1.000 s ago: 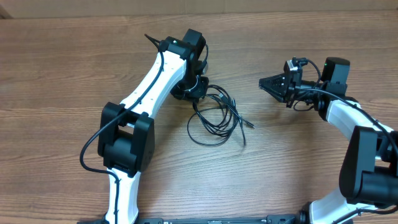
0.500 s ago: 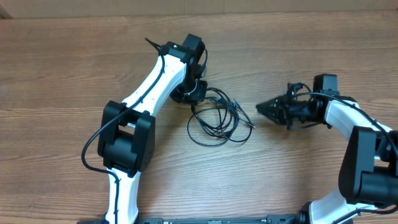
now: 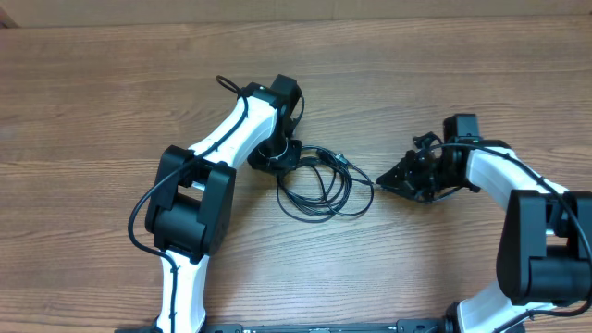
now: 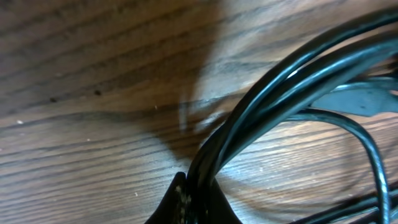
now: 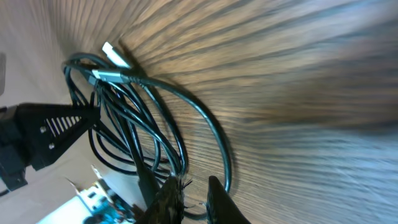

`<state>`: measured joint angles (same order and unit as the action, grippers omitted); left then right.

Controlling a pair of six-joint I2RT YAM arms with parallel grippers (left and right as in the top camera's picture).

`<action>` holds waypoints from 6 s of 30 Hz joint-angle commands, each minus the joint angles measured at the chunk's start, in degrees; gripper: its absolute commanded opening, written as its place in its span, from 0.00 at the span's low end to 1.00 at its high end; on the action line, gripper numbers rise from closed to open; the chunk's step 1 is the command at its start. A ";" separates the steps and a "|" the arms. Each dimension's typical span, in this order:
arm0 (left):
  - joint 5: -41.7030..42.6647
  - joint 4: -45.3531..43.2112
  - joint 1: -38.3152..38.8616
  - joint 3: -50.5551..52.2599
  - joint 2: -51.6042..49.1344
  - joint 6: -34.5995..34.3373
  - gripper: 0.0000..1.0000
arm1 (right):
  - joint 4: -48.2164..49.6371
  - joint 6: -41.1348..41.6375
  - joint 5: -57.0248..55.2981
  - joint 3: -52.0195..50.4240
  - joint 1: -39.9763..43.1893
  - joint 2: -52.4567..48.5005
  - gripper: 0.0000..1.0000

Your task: Untangle cables

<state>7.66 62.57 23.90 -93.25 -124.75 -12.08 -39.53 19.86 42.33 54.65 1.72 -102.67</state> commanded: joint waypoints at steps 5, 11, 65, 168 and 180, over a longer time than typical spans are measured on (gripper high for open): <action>-0.59 -1.81 -0.07 2.27 -0.31 -1.25 0.04 | 4.72 4.50 -4.11 0.09 -5.05 0.00 0.13; -0.55 -3.10 0.02 2.43 -0.33 -1.27 0.04 | 5.84 7.30 -3.69 0.09 -8.96 0.00 0.12; 26.86 -1.03 0.76 1.90 14.84 18.82 0.04 | 26.10 6.25 33.90 3.72 -5.66 4.94 0.46; -2.14 -11.65 3.50 21.90 13.49 -43.19 0.09 | -0.74 1.36 -25.09 0.02 -6.91 4.94 0.18; -4.94 -7.10 3.56 21.88 13.49 -39.78 0.14 | -0.76 1.36 -25.09 0.02 -6.91 4.94 0.18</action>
<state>6.11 54.63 27.40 -71.90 -110.91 -53.84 -40.51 20.97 17.15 55.00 -4.91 -99.15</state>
